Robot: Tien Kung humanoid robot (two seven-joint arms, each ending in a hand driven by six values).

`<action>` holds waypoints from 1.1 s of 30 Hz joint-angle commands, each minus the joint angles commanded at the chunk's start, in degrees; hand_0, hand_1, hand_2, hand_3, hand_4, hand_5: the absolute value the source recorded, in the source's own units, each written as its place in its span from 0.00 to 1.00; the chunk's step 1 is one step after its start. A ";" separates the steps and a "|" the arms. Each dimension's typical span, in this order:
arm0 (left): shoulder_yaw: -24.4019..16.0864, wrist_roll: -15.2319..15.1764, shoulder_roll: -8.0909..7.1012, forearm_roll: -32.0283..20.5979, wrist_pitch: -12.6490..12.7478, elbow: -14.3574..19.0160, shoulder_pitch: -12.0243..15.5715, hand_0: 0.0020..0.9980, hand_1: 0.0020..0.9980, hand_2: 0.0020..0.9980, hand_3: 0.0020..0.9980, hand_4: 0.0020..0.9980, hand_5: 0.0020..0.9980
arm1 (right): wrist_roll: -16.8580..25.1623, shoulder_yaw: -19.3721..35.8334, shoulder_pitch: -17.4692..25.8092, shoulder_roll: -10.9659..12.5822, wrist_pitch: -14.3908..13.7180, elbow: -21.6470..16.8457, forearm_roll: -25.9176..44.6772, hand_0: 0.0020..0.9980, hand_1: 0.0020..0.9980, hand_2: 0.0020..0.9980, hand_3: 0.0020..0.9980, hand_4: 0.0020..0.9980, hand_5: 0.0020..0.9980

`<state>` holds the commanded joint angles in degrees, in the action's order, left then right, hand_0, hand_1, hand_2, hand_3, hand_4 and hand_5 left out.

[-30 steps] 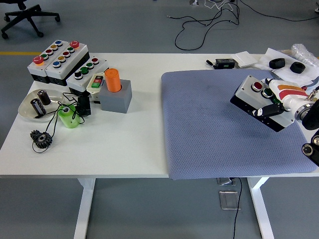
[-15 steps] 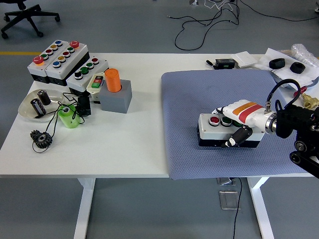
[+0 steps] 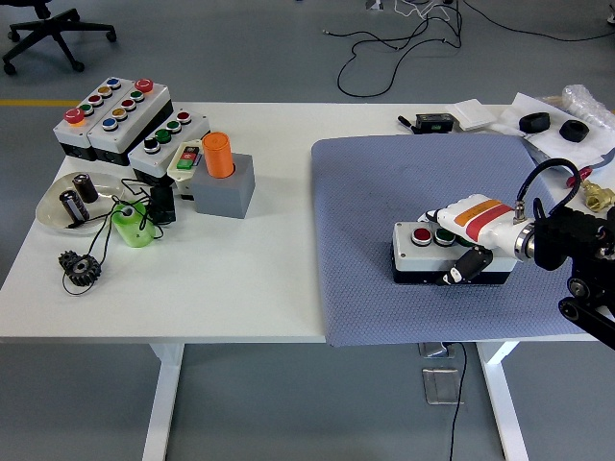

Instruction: Pick up the button,place it on the desk,press the button,press the button

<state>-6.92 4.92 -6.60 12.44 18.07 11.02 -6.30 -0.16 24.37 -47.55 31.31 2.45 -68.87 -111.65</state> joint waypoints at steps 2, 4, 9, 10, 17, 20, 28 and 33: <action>0.19 0.03 0.06 -0.16 0.03 -0.01 -0.01 0.60 0.54 0.51 0.47 0.27 0.99 | -0.70 0.13 -0.02 0.12 1.20 -0.30 -1.03 0.24 0.22 0.36 0.52 0.54 0.00; 0.04 0.05 0.06 -0.07 0.04 0.04 0.02 0.60 0.54 0.51 0.47 0.27 1.00 | -0.94 0.15 0.13 0.20 1.91 -0.35 -2.35 0.28 0.31 0.45 0.55 0.71 0.06; -0.47 0.04 0.00 0.21 0.13 0.07 0.00 0.60 0.54 0.51 0.47 0.27 1.00 | -0.34 0.09 0.40 0.31 2.39 -0.56 -5.90 0.37 0.43 0.53 0.65 0.78 0.05; -0.50 0.04 -0.01 0.25 0.13 0.07 0.00 0.60 0.54 0.51 0.47 0.27 1.00 | -0.27 0.10 0.41 0.32 2.33 -0.59 -6.09 0.37 0.43 0.53 0.65 0.78 0.05; -0.90 0.07 -0.06 0.45 0.16 0.17 -0.14 0.60 0.54 0.51 0.47 0.27 1.00 | -0.76 0.49 0.19 0.36 5.74 -0.60 -6.56 0.51 0.56 0.75 0.79 0.84 0.12; -0.98 0.04 -0.02 0.28 0.21 0.20 -0.06 0.60 0.54 0.51 0.47 0.27 1.00 | -0.95 0.81 0.36 0.33 7.18 -0.58 -6.31 0.51 0.56 0.75 0.79 0.84 0.12; -0.74 0.08 0.00 0.28 0.19 0.18 0.02 0.60 0.54 0.51 0.47 0.27 1.00 | -0.79 1.05 0.60 0.34 8.48 -0.70 -6.37 0.79 0.80 0.96 0.98 0.90 0.16; -0.68 0.07 -0.01 0.18 0.17 0.16 0.01 0.60 0.54 0.51 0.47 0.27 1.00 | -0.87 2.38 1.21 0.89 9.05 -1.54 -5.81 0.79 0.80 0.96 0.98 0.90 0.16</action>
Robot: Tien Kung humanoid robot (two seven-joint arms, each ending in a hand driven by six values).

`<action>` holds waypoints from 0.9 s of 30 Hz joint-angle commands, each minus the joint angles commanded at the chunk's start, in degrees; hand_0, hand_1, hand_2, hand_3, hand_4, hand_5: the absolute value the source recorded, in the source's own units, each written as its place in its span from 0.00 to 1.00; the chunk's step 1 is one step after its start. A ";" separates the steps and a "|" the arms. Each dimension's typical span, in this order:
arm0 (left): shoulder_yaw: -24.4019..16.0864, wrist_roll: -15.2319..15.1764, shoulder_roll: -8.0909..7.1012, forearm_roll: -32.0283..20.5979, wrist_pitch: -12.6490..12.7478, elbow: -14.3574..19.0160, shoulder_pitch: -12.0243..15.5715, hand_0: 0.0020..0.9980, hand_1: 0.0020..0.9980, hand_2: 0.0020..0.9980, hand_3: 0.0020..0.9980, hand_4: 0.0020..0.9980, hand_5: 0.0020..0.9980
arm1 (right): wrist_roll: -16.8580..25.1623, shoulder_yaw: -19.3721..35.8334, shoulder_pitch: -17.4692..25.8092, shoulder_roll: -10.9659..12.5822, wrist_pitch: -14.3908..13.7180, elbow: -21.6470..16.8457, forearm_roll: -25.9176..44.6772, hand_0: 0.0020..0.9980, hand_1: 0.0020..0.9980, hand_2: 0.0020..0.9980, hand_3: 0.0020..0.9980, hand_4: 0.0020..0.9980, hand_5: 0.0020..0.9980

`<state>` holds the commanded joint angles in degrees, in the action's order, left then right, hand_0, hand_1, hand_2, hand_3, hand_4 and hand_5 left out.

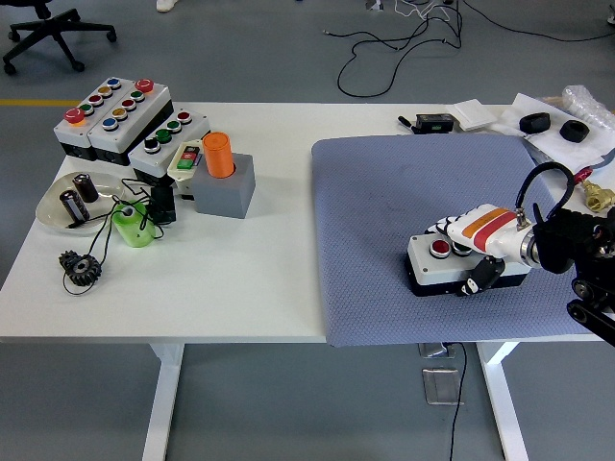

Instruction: Pick up the button,place it on the desk,press the button,press the button

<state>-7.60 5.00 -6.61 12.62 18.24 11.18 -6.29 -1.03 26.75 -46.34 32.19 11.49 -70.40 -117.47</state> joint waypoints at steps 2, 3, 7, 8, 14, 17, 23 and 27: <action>-0.01 0.00 0.00 0.02 0.00 -0.01 0.00 0.60 0.54 0.51 0.47 0.27 1.00 | -0.12 0.72 0.20 0.38 0.35 -0.78 0.66 0.81 0.83 0.98 1.00 0.92 0.19; 0.04 0.00 -0.01 0.00 0.01 -0.01 0.00 0.60 0.54 0.51 0.47 0.27 1.00 | -0.26 1.21 0.31 0.62 0.74 -1.36 1.35 0.81 0.83 0.98 1.00 0.92 0.19; 0.08 -0.04 -0.02 -0.02 0.02 -0.01 0.02 0.60 0.54 0.51 0.47 0.27 1.00 | -0.78 2.78 0.70 1.09 1.45 -2.95 2.44 0.84 0.86 0.98 1.00 0.93 0.20; 0.09 -0.05 -0.02 -0.03 0.01 -0.01 0.03 0.60 0.54 0.51 0.47 0.27 1.00 | -0.93 3.42 0.89 1.22 1.55 -3.46 2.83 0.84 0.86 0.98 1.00 0.93 0.20; 0.17 -0.08 -0.03 -0.09 0.02 -0.04 0.06 0.60 0.54 0.51 0.47 0.27 1.00 | -1.30 5.89 1.65 1.92 2.35 -6.10 3.77 0.85 0.86 0.98 1.00 0.93 0.20; 0.21 -0.11 -0.01 -0.28 0.05 -0.06 -0.05 0.60 0.54 0.51 0.47 0.27 1.00 | -1.65 7.59 2.33 2.69 2.87 -8.02 4.71 0.85 0.86 0.98 1.00 0.93 0.20; -0.10 -0.08 -0.01 -0.04 0.02 -0.09 -0.15 0.60 0.54 0.51 0.47 0.27 1.00 | -1.93 11.24 4.42 4.97 3.50 -12.10 7.68 0.85 0.86 0.98 1.00 0.94 0.20; -0.51 -0.11 -0.01 0.21 0.09 -0.10 -0.30 0.60 0.54 0.51 0.47 0.27 1.00 | -2.62 16.40 7.76 7.38 1.02 -16.34 11.06 0.81 0.80 0.94 0.98 0.92 0.19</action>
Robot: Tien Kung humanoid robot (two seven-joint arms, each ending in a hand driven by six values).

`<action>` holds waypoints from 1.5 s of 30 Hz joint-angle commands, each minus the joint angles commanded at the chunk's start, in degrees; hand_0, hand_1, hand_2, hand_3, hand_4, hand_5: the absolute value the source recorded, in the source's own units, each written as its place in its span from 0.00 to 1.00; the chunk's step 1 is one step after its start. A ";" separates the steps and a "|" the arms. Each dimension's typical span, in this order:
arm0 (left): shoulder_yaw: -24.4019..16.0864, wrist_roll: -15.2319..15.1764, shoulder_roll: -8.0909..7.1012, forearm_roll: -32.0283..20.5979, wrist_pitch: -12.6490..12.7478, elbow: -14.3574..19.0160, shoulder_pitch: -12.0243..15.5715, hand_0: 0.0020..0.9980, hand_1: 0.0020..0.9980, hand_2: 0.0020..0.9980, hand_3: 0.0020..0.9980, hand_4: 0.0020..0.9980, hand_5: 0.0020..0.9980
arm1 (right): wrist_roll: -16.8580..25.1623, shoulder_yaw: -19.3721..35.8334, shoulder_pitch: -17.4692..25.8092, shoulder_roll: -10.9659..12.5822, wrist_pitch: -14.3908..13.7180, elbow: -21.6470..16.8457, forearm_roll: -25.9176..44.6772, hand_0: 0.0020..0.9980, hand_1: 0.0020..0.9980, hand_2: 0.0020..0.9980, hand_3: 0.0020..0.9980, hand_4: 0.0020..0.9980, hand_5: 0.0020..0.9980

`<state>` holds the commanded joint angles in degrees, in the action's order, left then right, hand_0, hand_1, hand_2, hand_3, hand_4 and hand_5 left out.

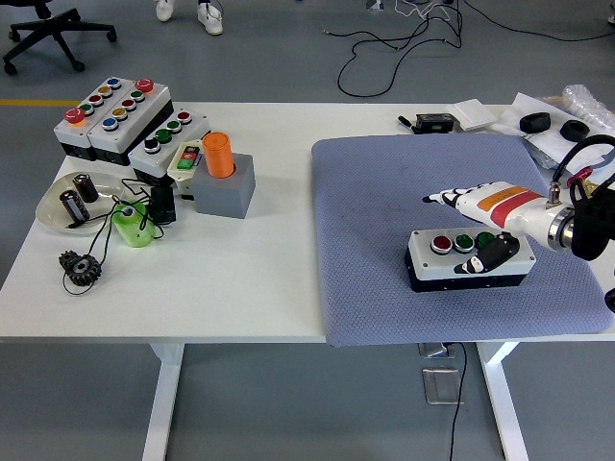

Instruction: Pick up the button,place it on the desk,press the button,press the button

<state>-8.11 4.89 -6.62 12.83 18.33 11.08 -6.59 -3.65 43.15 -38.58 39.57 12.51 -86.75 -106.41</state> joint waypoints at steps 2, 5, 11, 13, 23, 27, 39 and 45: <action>-0.29 -0.06 0.05 0.05 0.05 -0.01 0.01 0.60 0.54 0.51 0.47 0.27 1.00 | -1.47 4.08 2.41 1.77 -3.74 -3.31 2.78 0.81 0.80 0.94 0.98 0.92 0.19; -0.13 -0.09 0.03 -0.06 0.06 -0.02 -0.01 0.60 0.54 0.51 0.47 0.27 1.00 | -4.67 7.56 4.63 4.03 -9.05 -7.17 6.57 0.62 0.56 0.65 0.92 0.77 0.03; -0.15 -0.02 -0.01 0.14 0.03 -0.04 -0.05 0.60 0.54 0.51 0.47 0.27 1.00 | -10.28 8.14 6.48 6.69 -11.75 -11.43 15.65 0.33 0.04 0.19 0.81 0.39 0.00; -0.23 -0.03 -0.02 0.09 0.04 -0.05 -0.07 0.60 0.54 0.51 0.47 0.27 1.00 | -11.67 7.49 6.97 7.33 -9.09 -12.25 16.52 0.33 0.04 0.19 0.81 0.39 0.00; -0.69 -0.05 -0.08 0.24 0.04 -0.03 -0.33 0.60 0.54 0.51 0.47 0.27 1.00 | -16.44 3.09 6.24 7.70 -0.03 -12.17 14.72 0.24 0.00 0.14 0.82 0.45 0.00; -0.76 -0.09 -0.11 0.28 0.02 -0.01 -0.31 0.60 0.54 0.51 0.47 0.27 1.00 | -16.90 1.52 6.05 7.40 0.87 -12.00 14.43 0.24 0.00 0.14 0.82 0.45 0.00; -0.83 0.03 -0.07 0.35 -0.04 -0.01 -0.56 0.60 0.54 0.51 0.47 0.27 1.00 | -17.23 0.09 5.83 7.14 1.48 -12.12 14.56 0.23 0.00 0.13 0.82 0.42 0.00; -1.30 0.07 0.02 0.64 -0.05 0.00 -0.90 0.60 0.54 0.51 0.47 0.27 1.00 | -17.37 -0.02 5.79 6.97 1.60 -11.99 14.27 0.23 0.00 0.13 0.81 0.42 0.00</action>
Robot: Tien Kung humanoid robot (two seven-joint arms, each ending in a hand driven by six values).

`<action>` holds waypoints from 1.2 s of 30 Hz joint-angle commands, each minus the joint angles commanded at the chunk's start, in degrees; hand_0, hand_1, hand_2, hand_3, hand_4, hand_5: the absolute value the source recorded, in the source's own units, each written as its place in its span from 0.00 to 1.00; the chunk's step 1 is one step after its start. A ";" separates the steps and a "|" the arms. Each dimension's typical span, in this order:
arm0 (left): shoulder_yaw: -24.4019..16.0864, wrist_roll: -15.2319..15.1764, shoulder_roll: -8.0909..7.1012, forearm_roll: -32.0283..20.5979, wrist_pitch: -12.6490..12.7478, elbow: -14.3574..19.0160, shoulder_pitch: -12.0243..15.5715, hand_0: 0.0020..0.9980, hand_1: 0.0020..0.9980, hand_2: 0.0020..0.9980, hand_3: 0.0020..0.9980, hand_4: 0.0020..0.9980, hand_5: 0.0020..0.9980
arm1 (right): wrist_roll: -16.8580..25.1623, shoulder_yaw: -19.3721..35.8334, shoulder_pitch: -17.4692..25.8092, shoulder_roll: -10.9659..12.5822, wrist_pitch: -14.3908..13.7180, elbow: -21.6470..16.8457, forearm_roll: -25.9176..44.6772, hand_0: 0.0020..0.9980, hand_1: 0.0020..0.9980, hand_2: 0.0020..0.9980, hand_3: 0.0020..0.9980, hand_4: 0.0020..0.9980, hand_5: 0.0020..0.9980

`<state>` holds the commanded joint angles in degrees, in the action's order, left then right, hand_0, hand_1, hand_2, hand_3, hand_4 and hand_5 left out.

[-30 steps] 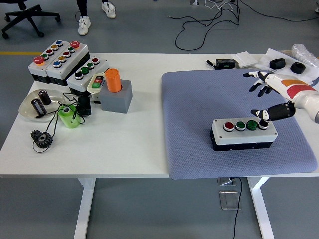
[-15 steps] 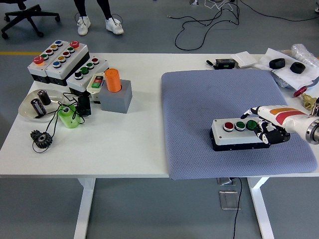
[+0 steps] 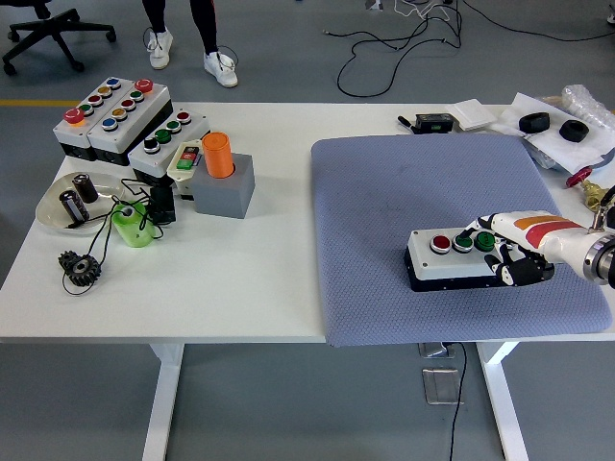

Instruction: Pick up the button,place it on the desk,press the button,press the button

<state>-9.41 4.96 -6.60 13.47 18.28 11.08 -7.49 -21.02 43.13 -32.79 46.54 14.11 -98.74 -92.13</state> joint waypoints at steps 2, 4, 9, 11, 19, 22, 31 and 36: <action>-0.05 -0.02 -0.01 0.07 0.00 0.01 -0.02 0.60 0.54 0.51 0.47 0.27 1.00 | -0.03 -0.13 -0.03 -0.08 0.11 0.13 0.06 0.24 0.00 0.13 0.81 0.42 0.00; -0.05 -0.04 -0.02 0.03 0.03 0.00 -0.03 0.60 0.54 0.51 0.47 0.27 1.00 | -0.02 -0.26 -0.05 -0.23 0.14 0.36 0.05 0.24 0.00 0.13 0.81 0.42 0.00; -0.08 -0.04 -0.04 0.22 0.06 0.04 -0.06 0.60 0.54 0.51 0.47 0.27 1.00 | 0.01 -0.37 0.19 -0.59 -0.02 1.24 0.15 0.24 0.00 0.13 0.81 0.43 0.00; -0.06 -0.05 -0.03 0.20 0.09 0.03 -0.07 0.60 0.54 0.51 0.47 0.27 1.00 | 0.01 -0.50 0.21 -0.71 -0.01 1.51 0.19 0.24 0.00 0.13 0.81 0.43 0.00; 0.04 -0.06 -0.06 0.18 0.12 0.01 -0.04 0.60 0.54 0.50 0.47 0.27 1.00 | -0.02 -0.89 -0.20 -1.20 0.01 3.09 0.25 0.23 0.00 0.13 0.81 0.42 0.00; 0.11 -0.04 -0.06 0.17 0.11 0.00 -0.02 0.60 0.54 0.50 0.47 0.27 1.00 | -0.08 -1.04 -0.37 -1.37 0.10 3.52 0.22 0.23 0.00 0.13 0.81 0.42 0.00; 0.33 -0.04 -0.06 0.04 0.05 0.00 0.05 0.60 0.54 0.50 0.47 0.27 1.00 | -0.58 -3.35 -1.09 -1.60 1.38 4.66 0.33 0.23 0.00 0.13 0.81 0.41 0.00; 0.29 -0.06 -0.09 0.03 0.07 -0.01 0.02 0.60 0.54 0.50 0.47 0.27 1.00 | -0.45 -1.69 -0.61 -1.59 0.95 3.90 -0.02 0.23 0.00 0.13 0.81 0.41 0.00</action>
<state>-9.12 4.90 -6.69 13.50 18.35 11.06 -7.47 -21.46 41.44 -33.40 44.96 15.06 -94.84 -92.15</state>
